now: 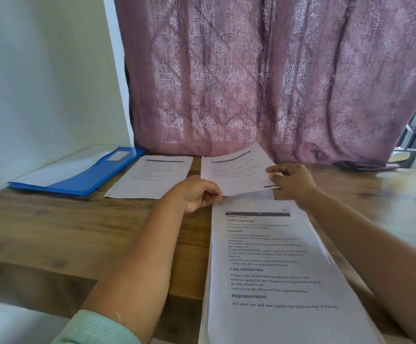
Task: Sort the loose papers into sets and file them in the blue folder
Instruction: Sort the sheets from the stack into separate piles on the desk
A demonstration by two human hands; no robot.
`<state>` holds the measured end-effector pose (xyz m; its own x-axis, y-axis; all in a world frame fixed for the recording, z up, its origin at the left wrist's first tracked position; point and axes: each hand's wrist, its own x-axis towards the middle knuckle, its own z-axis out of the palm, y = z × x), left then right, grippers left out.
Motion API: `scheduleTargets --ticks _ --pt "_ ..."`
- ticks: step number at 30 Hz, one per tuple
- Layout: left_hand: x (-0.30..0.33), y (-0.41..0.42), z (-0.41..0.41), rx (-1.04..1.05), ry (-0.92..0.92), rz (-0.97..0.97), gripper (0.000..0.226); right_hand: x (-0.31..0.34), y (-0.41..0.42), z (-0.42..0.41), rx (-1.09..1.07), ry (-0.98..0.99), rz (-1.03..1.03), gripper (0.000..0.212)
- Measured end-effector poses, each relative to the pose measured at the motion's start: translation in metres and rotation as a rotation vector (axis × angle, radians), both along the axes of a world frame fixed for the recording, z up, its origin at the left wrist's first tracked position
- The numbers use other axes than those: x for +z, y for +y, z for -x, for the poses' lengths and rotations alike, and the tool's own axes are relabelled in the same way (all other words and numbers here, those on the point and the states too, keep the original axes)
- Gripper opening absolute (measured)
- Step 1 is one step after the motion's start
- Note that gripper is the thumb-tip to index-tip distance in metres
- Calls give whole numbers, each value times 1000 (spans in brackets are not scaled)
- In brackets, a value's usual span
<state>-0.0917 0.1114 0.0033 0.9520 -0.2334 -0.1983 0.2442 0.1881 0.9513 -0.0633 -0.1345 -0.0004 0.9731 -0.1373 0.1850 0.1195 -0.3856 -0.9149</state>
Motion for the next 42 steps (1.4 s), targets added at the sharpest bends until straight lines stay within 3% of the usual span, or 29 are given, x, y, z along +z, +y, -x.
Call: scheduleTargets --ticks 3,6,10,13,18,22,25,28,31,35,38,42 --pt "2 23 0 202 -81 -29 28 14 32 -5 99 38 95 25" --pt "-5 57 -6 455 -135 -196 26 27 69 -5 200 37 104 33" --pt "-14 100 -9 722 -114 -398 29 29 118 0 169 -79 129 14" --pt "-23 127 -4 831 -211 -638 47 20 154 -8 150 -79 190 7" --pt "-32 160 0 924 -241 -696 61 7 204 -20 172 -25 349 9" --pt "-37 175 -4 961 -190 -831 57 -2 224 -25 192 23 451 9" --pt "-39 178 -8 954 -152 -895 74 -7 225 -28 194 26 507 9" --pt "-38 177 -12 928 -92 -1150 81 -4 216 -30 168 37 510 15" --pt "-36 172 -11 925 -122 -1354 79 7 197 -33 118 26 438 2" --pt "-32 153 -4 872 -264 -1367 77 27 153 -30 117 90 159 11" --pt "-32 125 5 821 -522 -1380 82 35 104 -19 158 124 59 3" --pt "-34 62 17 523 -978 -1345 81 25 10 1 6 94 209 9"
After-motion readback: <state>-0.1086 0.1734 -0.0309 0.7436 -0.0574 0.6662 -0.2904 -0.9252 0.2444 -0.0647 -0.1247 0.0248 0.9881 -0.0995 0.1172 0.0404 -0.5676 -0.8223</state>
